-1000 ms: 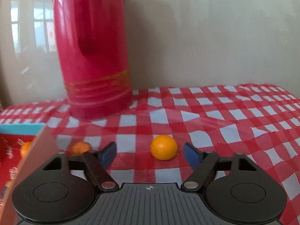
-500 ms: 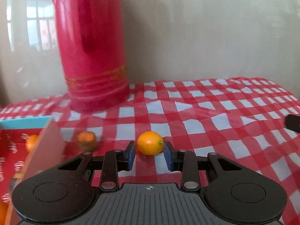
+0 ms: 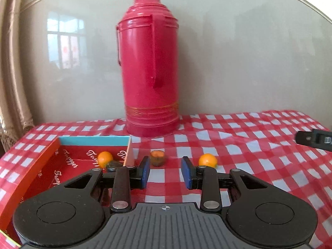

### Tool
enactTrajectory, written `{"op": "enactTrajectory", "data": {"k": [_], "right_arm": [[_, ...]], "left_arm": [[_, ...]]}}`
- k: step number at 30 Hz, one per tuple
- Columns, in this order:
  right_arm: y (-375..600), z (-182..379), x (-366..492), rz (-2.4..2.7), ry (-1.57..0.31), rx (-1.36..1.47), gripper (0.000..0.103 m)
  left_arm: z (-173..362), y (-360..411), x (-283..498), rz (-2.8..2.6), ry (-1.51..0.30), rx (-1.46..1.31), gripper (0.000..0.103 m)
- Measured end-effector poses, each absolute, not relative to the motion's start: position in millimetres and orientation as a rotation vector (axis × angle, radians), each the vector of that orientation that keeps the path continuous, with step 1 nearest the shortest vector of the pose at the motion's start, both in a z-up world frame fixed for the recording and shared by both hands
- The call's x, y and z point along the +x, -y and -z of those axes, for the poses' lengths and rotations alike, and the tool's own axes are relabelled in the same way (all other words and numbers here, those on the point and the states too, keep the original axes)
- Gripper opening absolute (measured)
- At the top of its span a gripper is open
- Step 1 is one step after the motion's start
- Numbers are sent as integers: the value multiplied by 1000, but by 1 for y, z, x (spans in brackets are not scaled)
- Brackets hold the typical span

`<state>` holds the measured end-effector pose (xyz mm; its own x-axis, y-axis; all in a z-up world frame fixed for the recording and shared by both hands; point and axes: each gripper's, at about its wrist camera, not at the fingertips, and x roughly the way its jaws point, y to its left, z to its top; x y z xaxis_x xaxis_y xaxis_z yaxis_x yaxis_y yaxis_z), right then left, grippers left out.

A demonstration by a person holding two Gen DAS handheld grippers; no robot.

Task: Organize fruits
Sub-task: 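Carry the tangerine into the box and open the left gripper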

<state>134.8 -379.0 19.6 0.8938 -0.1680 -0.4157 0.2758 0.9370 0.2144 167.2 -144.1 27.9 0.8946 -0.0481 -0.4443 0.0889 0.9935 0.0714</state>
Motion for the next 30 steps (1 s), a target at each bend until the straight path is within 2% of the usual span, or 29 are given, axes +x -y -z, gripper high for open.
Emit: {"op": "enactTrajectory", "data": {"k": [3,5,6,7,14,15,16,17,22,30], "right_arm": [[377,-19,135,237,-395,253,93],[379,-15,137,251,-390,226,93],[382,-12,140,262,-395,219,93],[385,-9,142,266,-405,218,93],[417,3,153,318,-430,230,93],[421,3,154,323,-427,240,93],[424,2,154,326,-420,249,93],[427,2,154,329,-417,255,93],[429,0,157,298,-422,315,93],[394,-16,143,208,-419,307,93]], "left_arm": [[-14,157,187,98,-481,84,37],[-4,167,207,119,-529,61,61],[1,173,212,115,-528,55,78],[5,177,219,103,-518,54,79],[29,206,264,121,-590,69,78],[32,211,268,123,-602,77,74],[34,216,271,123,-623,100,41],[35,219,272,137,-629,108,35],[29,219,256,132,-607,168,34],[-13,180,194,97,-542,154,34]]}}
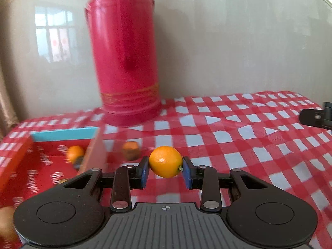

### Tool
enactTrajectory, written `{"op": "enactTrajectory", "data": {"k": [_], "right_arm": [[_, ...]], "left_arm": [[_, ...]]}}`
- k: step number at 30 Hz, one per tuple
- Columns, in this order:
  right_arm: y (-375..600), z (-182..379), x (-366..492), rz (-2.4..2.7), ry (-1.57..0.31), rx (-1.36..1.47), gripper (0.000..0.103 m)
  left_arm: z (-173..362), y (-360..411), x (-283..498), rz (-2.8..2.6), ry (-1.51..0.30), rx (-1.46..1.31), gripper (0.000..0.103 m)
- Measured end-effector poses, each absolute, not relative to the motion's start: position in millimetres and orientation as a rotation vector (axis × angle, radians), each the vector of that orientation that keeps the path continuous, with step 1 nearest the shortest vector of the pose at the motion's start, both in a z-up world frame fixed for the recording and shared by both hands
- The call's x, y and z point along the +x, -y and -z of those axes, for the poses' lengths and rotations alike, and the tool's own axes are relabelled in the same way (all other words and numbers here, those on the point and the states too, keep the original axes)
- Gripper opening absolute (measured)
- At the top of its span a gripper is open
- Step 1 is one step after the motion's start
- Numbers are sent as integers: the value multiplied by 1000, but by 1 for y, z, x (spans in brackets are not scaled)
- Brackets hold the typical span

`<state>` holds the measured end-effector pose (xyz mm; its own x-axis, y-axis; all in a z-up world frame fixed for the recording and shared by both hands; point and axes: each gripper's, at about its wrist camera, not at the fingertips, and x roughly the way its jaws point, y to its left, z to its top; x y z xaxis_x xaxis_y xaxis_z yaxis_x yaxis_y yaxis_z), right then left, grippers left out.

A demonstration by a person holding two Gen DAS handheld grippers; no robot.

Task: Organize fruits
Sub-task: 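Carry the tangerine into the box and open the left gripper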

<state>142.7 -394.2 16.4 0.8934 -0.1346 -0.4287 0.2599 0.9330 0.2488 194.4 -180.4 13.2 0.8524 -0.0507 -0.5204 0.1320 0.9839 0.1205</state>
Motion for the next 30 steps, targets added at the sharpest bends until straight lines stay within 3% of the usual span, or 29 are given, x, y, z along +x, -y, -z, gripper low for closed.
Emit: {"op": "enactTrajectory", "data": {"k": [11,21,22,23,24,25,30], "right_arm": [[330,-29,144,102,-445,237,93],[273,-26,159,16,-468,182,94],[271,-26,160,9,-469,181,94],[268,-26,161,-1,-468,177,94],[265,-26,163,-8,-466,169,94],[262,-26,164,-13,-465,157,94],[242,-21,179,-61,-472,72,93]], "left_arm": [[-27,123,140,25,-527,135,34],[-23,61,145,-87,-536,84,34],[-21,54,146,-104,-544,80,39],[-18,49,146,-115,-546,70,51],[-17,42,145,-127,-539,53,85],[-18,35,143,-147,-518,38,99],[-23,8,140,-210,-476,6,100]]}}
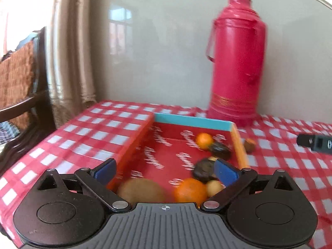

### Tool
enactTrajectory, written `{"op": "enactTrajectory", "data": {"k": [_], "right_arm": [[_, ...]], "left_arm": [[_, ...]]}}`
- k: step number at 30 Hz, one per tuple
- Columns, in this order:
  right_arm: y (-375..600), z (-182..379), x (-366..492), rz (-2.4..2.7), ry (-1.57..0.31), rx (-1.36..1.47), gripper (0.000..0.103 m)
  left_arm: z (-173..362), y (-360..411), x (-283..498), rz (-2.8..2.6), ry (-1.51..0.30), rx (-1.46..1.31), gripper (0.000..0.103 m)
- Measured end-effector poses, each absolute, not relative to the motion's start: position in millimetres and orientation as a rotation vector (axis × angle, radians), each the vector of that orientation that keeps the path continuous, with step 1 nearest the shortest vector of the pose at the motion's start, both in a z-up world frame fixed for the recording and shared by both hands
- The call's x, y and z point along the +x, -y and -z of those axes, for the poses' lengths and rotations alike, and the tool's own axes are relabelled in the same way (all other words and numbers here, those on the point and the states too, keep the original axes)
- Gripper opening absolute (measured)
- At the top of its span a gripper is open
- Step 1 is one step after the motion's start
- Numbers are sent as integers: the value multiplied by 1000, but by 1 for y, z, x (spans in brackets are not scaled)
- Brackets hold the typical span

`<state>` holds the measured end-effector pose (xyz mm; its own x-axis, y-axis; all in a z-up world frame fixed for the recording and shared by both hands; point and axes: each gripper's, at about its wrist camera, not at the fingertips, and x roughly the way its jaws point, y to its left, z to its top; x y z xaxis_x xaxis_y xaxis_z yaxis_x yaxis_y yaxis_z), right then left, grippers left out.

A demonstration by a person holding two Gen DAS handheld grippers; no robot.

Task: Organize fruits
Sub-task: 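Carry the tangerine into the box and open the left gripper, then reach the right gripper to the brown nut-like fruit and grasp it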

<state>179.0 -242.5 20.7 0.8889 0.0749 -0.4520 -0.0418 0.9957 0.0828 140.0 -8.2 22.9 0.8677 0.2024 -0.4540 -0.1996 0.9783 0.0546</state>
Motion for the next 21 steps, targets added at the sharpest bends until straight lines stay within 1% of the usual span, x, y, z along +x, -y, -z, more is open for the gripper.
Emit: {"op": "enactTrajectory", "data": {"k": [2,3,5,8,11,12,14,17,19,21], "right_arm": [[237,-17,187,-86,-482,55,90],[235,-15,191,-94,-494,49,86],[229,-11,200,-111,-516,39,80],[219,-6,215,-131,-533,38,76],[208,-1,232,-136,-548,14,74],[205,1,238,-140,-556,10,71],[202,6,251,-149,-575,3,67],[199,15,269,-159,-616,-7,57],[196,19,277,-168,-631,-8,56],[193,22,282,-171,-645,-20,49]], "left_arm": [[-22,-5,140,-245,-466,-6,100],[-22,-12,142,-263,-466,-13,100],[-23,-26,144,-309,-448,-29,100],[-24,-45,148,-386,-431,-44,100],[-23,-66,159,-440,-432,-74,100],[-22,-72,162,-455,-432,-88,100],[-19,-82,168,-477,-437,-99,100],[-15,-93,177,-500,-449,-105,100],[-14,-98,181,-505,-449,-114,100],[-13,-101,186,-509,-449,-109,100]]}}
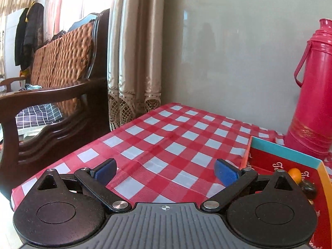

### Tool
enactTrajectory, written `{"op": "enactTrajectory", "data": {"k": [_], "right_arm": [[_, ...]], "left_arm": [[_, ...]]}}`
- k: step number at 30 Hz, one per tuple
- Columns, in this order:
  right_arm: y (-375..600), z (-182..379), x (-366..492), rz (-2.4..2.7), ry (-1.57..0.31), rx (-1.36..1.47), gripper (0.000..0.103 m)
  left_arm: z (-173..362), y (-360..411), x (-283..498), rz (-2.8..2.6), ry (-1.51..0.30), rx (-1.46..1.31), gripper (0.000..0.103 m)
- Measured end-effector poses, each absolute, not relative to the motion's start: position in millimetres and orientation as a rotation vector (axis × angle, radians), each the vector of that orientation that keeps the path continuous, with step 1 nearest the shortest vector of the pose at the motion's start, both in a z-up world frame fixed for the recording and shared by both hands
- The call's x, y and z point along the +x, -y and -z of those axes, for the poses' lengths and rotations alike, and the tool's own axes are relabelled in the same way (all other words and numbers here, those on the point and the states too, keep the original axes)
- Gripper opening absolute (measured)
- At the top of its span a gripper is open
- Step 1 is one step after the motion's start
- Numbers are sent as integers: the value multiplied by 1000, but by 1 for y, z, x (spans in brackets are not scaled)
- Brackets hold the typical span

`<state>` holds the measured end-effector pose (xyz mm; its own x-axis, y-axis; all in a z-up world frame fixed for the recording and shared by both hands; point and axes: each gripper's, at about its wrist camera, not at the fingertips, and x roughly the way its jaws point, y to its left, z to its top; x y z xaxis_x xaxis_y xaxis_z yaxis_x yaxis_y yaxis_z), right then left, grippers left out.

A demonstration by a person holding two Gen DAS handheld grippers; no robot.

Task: Organize fruits
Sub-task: 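Reach the right gripper to the brown nut-like fruit and grasp it, then lower the brown fruit into the box and open the right gripper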

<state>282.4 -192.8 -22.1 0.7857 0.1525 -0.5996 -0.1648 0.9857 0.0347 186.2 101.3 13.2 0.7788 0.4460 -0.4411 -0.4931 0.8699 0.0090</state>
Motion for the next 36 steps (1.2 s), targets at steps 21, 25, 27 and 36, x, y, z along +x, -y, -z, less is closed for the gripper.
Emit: {"op": "enactTrajectory", "data": {"k": [21,25,27,36], "right_arm": [[159,-41,186,-292,-523,-30,21],[146,-47,167,-336,-527,-32,21],[138,-46,161,-352,-529,-46,21],[123,-34,159,-376,-558,-85,29]], "left_arm": [[-29,-76,145,-409,-467,-72,100],[-32,-68,129,-389,-468,-57,100],[-34,-64,123,-382,-465,-46,100],[-35,-53,128,-359,-472,-34,100]]}}
